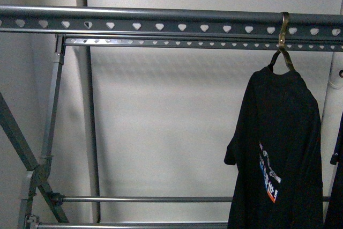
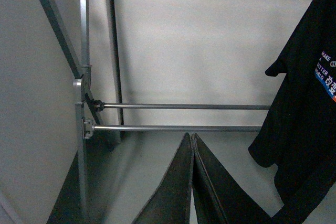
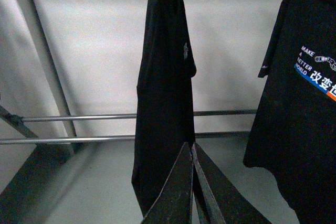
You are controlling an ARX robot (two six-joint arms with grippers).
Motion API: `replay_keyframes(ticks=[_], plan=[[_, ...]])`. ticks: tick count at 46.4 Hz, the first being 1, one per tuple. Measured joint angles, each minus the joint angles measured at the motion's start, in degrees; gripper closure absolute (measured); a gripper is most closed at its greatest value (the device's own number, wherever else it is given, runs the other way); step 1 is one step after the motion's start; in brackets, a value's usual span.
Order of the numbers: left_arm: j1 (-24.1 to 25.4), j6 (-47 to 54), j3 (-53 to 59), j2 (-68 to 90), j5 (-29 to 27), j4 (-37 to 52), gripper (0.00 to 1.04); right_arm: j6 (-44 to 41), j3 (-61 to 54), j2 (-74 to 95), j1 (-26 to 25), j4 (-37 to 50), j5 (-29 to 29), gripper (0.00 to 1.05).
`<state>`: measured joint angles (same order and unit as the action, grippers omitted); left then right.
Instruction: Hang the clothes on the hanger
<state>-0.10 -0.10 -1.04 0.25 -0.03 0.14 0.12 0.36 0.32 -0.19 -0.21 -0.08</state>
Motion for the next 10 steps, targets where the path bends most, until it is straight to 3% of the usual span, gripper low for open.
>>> replay_keyframes(ticks=[8,10], plan=[[0.0,0.0,0.0,0.0,0.0,0.0,1.01,-0.1,0.0,-0.1,0.0,0.0,0.0,1.01],[0.0,0.0,0.0,0.0,0.0,0.0,0.98,-0.1,0.0,-0.1,0.0,0.0,0.0,0.93]])
